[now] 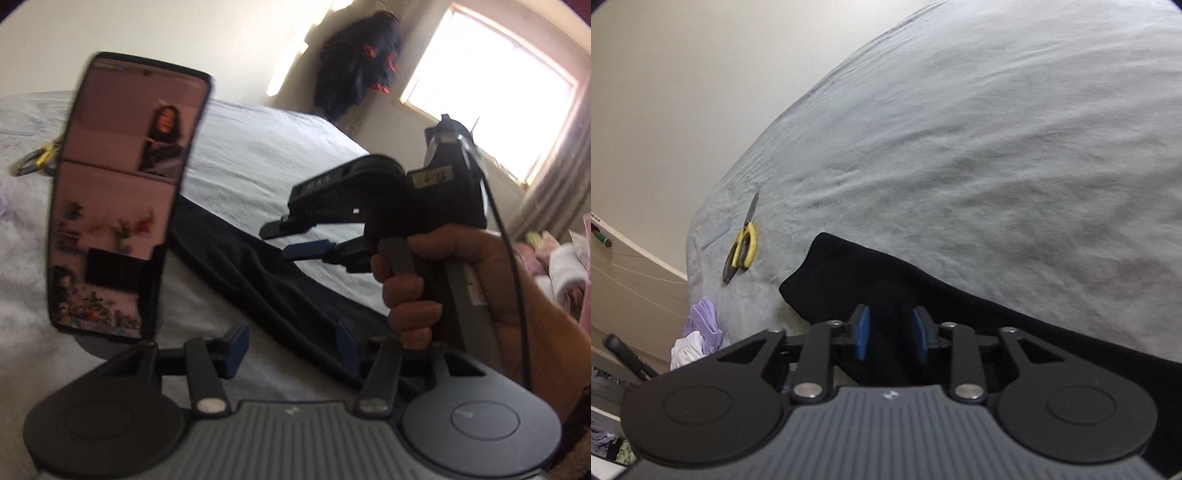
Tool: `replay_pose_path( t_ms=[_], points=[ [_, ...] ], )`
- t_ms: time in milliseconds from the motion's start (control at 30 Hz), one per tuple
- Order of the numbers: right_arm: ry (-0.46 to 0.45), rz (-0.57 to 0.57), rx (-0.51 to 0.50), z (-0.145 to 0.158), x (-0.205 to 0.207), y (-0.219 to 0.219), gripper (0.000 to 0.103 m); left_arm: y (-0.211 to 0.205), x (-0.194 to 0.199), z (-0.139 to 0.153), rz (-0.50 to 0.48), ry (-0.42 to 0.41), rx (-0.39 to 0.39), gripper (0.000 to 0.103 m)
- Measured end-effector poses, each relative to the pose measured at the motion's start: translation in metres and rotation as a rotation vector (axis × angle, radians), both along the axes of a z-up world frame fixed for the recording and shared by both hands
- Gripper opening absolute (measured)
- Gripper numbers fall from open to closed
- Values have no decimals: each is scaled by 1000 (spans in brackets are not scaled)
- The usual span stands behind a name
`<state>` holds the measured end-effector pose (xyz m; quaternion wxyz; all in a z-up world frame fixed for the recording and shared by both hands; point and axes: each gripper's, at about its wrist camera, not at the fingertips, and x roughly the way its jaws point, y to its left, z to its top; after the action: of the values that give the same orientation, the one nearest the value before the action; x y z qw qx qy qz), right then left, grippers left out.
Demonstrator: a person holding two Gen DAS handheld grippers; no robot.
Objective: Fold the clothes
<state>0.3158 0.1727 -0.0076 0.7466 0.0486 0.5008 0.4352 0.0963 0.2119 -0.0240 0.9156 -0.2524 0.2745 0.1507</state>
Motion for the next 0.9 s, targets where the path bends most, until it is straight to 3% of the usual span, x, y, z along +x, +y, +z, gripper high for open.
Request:
replay_pose_path(
  t_ms=[133, 300, 567, 800, 900],
  points=[
    [-27, -119, -27, 17, -2, -57, 43, -6, 14, -3, -129, 64, 5, 54],
    [-68, -273, -47, 40, -35, -144, 43, -18, 14, -2, -226, 81, 6, 54],
    [-172, -506, -23, 80, -131, -271, 47, -52, 6, 2, -352, 106, 42, 64],
    [-250, -676, -41, 89, -213, -342, 50, -96, -18, 7, -471, 97, 64, 70],
    [-311, -742, -70, 86, -248, -362, 55, -117, -33, 10, -582, 43, 104, 70]
  ],
)
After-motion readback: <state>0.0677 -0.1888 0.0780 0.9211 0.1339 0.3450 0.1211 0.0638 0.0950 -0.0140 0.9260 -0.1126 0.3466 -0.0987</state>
